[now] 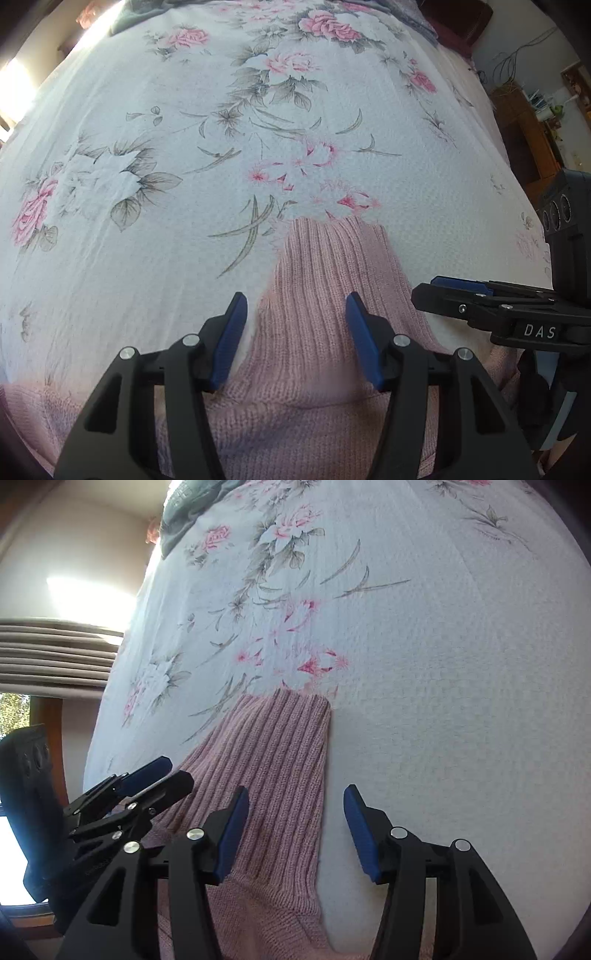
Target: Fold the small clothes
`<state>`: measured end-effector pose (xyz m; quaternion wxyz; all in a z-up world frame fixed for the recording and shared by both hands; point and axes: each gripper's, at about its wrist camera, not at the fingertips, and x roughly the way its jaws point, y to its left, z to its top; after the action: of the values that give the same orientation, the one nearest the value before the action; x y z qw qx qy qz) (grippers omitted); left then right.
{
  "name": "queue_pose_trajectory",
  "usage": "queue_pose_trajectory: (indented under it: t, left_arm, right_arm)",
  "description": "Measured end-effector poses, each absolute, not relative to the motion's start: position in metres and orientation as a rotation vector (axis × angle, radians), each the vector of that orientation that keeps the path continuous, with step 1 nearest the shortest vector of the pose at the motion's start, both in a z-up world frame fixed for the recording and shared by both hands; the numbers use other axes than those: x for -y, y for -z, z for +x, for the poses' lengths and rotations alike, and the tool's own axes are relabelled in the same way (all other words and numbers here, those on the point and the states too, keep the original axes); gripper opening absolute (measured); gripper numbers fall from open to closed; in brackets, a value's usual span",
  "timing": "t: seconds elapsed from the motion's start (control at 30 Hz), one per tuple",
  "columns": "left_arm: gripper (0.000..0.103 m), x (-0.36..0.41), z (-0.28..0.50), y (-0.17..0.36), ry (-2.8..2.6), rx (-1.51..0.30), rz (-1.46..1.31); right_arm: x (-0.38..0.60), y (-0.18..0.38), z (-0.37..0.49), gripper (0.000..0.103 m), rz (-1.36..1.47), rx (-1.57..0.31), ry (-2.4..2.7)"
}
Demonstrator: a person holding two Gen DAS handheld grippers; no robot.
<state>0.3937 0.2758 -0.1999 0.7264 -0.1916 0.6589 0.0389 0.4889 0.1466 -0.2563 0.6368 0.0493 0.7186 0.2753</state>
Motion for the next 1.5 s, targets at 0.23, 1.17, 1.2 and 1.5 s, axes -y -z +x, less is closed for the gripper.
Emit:
queue_pose_trajectory:
  t: [0.23,1.17,1.2,1.5]
  left_arm:
    - [0.062,-0.293,0.413,0.232,-0.036,-1.543,-0.580]
    - [0.011,-0.264,0.315,0.076,0.309,-0.914,-0.611]
    - [0.012,-0.261,0.306,0.069,0.321,-0.897,-0.593]
    - [0.023,-0.231,0.215,0.035,0.390,-0.819,-0.401]
  right_arm:
    - [-0.165,0.287,0.510,0.055,0.083,-1.686,-0.608]
    - [-0.106,0.096,0.419,0.008,0.266,-1.136,-1.077]
    - [-0.102,0.090,0.408,0.008,0.256,-1.116,-1.094]
    - [-0.081,0.066,0.306,0.008,0.090,-1.033,-1.171]
